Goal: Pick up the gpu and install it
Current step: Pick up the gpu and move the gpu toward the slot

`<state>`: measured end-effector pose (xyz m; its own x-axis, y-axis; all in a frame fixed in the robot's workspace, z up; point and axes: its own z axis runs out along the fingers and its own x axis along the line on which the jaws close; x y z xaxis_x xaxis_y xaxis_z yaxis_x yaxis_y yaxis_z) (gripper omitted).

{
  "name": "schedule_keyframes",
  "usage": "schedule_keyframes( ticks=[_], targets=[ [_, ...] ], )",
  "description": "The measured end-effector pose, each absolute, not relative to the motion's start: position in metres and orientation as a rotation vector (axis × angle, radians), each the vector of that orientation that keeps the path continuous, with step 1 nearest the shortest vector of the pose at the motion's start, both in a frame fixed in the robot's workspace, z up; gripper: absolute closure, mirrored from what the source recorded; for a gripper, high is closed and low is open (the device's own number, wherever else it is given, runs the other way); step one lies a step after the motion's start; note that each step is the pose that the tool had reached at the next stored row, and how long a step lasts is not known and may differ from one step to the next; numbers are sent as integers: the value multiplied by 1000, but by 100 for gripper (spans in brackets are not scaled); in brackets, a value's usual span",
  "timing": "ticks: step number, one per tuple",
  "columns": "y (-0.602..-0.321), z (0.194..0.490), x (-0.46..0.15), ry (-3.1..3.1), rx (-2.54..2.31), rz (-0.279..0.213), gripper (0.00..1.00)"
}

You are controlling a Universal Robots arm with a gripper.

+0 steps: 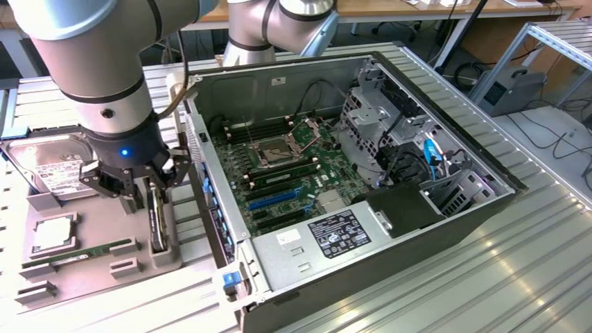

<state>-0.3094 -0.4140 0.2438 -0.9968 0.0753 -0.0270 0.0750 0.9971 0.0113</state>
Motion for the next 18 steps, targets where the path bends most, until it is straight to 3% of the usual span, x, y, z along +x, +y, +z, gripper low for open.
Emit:
schedule_keyframes(
  ticks=[9, 11, 13, 14, 18],
  targets=[
    [-414, 240, -309, 3112, 117, 16, 58],
    [-414, 240, -309, 3112, 117, 16, 66],
    [-414, 240, -309, 3112, 117, 16, 66],
    [-414, 240, -309, 3112, 117, 16, 71],
    [-414, 240, -309, 3112, 117, 16, 71]
  ],
)
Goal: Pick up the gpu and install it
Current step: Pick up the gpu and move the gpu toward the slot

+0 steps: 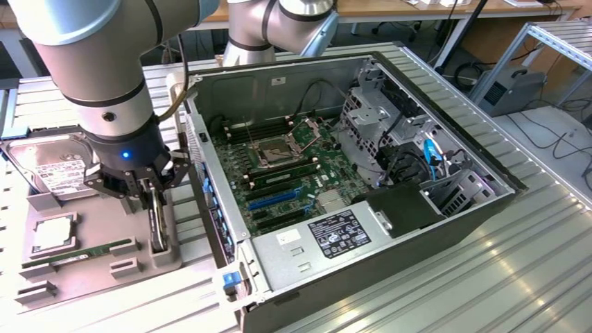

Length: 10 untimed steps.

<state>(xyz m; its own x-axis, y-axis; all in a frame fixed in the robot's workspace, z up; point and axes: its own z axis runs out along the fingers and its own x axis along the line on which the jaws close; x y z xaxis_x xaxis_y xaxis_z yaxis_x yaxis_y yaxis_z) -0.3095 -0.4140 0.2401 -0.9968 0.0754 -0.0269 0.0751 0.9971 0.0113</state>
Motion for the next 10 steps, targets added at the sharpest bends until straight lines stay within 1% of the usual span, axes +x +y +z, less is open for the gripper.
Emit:
schedule_keyframes(
  ticks=[10],
  targets=[
    [-414, 240, -309, 3112, 117, 16, 71]
  ],
)
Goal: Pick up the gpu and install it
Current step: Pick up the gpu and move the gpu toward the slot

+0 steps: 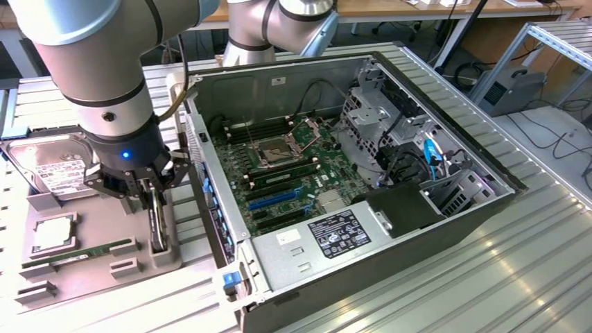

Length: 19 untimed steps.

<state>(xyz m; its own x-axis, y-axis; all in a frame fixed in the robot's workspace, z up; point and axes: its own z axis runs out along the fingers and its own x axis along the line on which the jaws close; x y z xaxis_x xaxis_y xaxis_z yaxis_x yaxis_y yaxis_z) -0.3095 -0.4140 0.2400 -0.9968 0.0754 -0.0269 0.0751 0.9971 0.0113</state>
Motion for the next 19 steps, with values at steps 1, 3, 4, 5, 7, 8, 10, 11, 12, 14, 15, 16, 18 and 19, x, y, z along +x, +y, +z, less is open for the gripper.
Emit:
schedule_keyframes(
  ticks=[1, 3, 4, 5, 7, 8, 10, 11, 12, 14, 15, 16, 18, 19],
  targets=[
    [-414, 240, -309, 3112, 117, 16, 71],
    [-414, 240, -309, 3112, 117, 16, 71],
    [-414, 240, -309, 3112, 117, 16, 70],
    [-414, 240, -309, 3112, 117, 16, 64],
    [-414, 240, -309, 3112, 117, 16, 57],
    [-414, 240, -309, 3112, 117, 16, 57],
    [-414, 240, -309, 3112, 117, 16, 57],
    [-414, 241, -309, 3112, 117, 16, 57],
    [-414, 242, -309, 3112, 117, 15, 57],
    [-414, 244, -309, 3112, 117, 14, 57],
    [-414, 244, -309, 3112, 117, 14, 57],
    [-413, 244, -310, 3112, 117, 14, 58],
    [-413, 244, -309, 3112, 117, 14, 72],
    [-413, 244, -309, 3112, 117, 14, 73]
  ],
)
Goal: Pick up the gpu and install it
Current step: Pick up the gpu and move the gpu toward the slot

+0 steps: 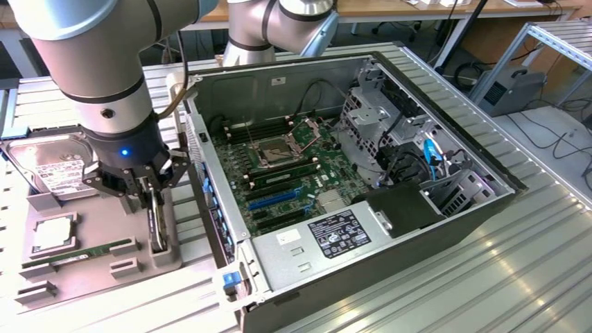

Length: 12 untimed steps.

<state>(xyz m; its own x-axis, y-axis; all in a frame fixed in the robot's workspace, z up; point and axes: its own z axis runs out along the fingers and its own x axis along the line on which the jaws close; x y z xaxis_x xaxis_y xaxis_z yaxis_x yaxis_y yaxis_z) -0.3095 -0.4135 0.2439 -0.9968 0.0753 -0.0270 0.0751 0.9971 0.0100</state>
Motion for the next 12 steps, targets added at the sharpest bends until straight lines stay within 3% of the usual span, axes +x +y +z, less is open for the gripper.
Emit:
schedule_keyframes(
  ticks=[12],
  targets=[
    [-413, 244, -309, 3112, 117, 14, 73]
  ],
)
